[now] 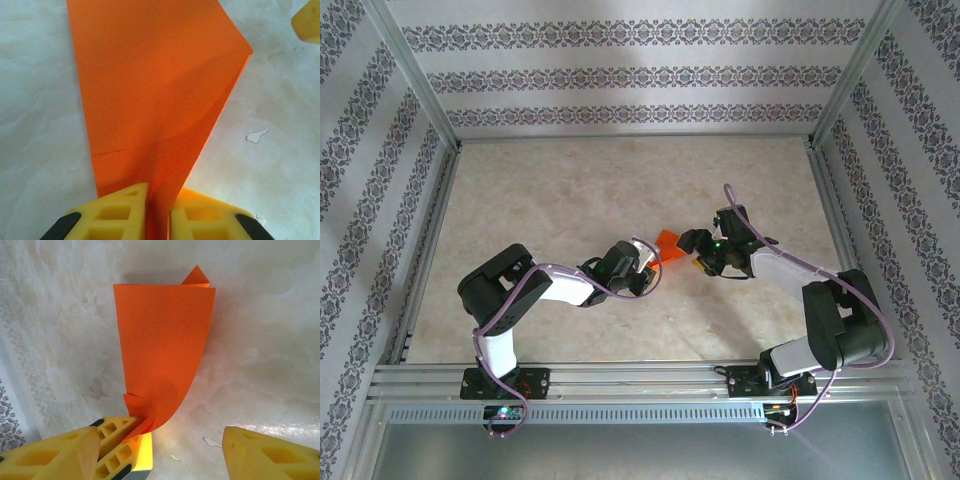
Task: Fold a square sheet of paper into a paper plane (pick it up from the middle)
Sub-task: Fold the wing for the fifth time at the center of the table.
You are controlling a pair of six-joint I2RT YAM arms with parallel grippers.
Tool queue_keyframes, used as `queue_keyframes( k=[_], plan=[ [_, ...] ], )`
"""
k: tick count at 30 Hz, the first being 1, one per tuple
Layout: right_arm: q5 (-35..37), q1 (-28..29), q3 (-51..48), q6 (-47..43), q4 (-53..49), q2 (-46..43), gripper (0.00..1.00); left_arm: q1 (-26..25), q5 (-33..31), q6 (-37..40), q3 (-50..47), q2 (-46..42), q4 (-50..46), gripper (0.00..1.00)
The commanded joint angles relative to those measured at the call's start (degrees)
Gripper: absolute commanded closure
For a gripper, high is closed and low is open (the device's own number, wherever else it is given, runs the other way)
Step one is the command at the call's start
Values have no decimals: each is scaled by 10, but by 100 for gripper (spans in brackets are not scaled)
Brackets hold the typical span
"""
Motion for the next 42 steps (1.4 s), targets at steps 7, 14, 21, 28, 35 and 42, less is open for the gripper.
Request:
queue_keyframes(
  k=[7,14,21,28,35,42],
  plan=[
    [-25,29,52,79,-27,69,37,-4,4,7,-4,6,-11,84],
    [-23,47,88,134,-28,130,46,-4,-2,27,-9,2,-10,84],
    [-24,50,88,146,-26,129,71,-4,1,46,-14,-1,-5,81],
    [-18,53,86,149,-32,106,96,-5,17,82,-15,-41,-36,63],
    [-1,61,93,156,-41,92,97,-7,6,50,25,-92,-120,51],
    [1,63,100,159,-52,92,97,-19,-28,9,69,-79,-229,48]
  ],
)
